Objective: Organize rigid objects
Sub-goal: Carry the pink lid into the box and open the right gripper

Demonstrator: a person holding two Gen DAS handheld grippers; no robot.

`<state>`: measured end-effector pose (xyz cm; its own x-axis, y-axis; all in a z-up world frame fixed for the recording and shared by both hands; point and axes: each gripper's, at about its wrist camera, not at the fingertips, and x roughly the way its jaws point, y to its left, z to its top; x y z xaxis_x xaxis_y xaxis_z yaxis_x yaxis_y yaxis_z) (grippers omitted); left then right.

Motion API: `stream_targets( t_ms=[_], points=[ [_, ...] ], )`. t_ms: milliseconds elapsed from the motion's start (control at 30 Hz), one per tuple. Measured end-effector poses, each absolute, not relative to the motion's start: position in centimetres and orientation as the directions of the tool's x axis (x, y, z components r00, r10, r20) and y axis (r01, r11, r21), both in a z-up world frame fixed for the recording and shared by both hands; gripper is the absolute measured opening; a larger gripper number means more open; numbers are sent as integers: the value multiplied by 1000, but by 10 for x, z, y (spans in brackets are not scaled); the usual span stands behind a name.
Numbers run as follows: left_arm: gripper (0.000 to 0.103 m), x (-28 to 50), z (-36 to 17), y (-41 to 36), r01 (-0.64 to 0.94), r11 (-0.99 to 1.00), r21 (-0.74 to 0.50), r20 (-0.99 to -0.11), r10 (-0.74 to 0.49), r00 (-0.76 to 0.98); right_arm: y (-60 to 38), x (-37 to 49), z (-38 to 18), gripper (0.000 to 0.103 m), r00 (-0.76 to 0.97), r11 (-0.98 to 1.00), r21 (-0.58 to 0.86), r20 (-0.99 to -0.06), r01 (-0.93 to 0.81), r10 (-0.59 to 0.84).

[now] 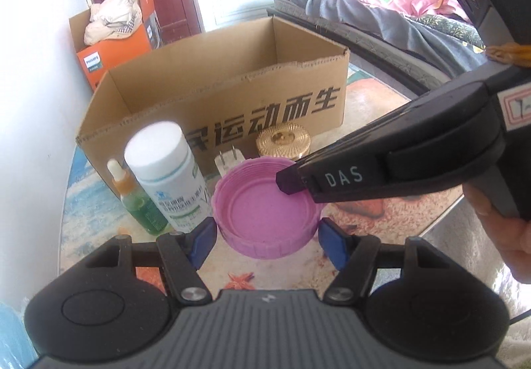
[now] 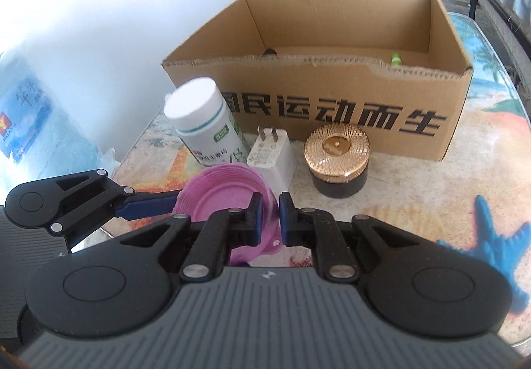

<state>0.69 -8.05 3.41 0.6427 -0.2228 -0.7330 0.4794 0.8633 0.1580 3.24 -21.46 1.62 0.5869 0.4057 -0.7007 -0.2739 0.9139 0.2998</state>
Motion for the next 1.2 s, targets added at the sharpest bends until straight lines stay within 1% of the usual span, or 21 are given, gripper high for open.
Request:
stream_targets(
  t_ms=[167, 300, 400, 500, 600, 733, 833, 1033, 1200],
  points=[
    [69, 18, 81, -85, 471, 856, 213, -656, -232, 718, -223, 37, 69, 10, 675, 914, 272, -616, -300, 405],
    [69, 46, 113, -90, 461, 858, 228, -620, -237, 748, -229, 63, 105, 10, 708, 911, 259, -573, -322, 413],
    [69, 80, 127, -93, 463, 862, 207, -632, -243, 736, -237, 95, 124, 10, 698, 904, 274, -575, -328, 427],
    [69, 123, 130, -92, 466, 872, 149, -688, -248, 682, -239, 142, 129, 10, 651, 897, 308, -616, -318, 443],
    [68, 165, 118, -89, 467, 880, 89, -761, -243, 602, -240, 190, 118, 10, 567, 888, 351, -683, -297, 460],
    [68, 214, 88, -78, 456, 890, -4, -856, -239, 458, -232, 245, 82, 10, 431, 878, 403, -766, -256, 478],
    [68, 242, 64, -74, 445, 894, -53, -902, -234, 363, -227, 268, 53, 10, 343, 878, 416, -809, -237, 477],
    [68, 275, 21, -72, 407, 904, -128, -952, -227, 205, -216, 290, 7, 10, 225, 886, 404, -863, -226, 452],
    [68, 285, 5, -68, 386, 909, -161, -966, -225, 128, -213, 305, -14, 11, 146, 882, 411, -881, -229, 449]
  ],
)
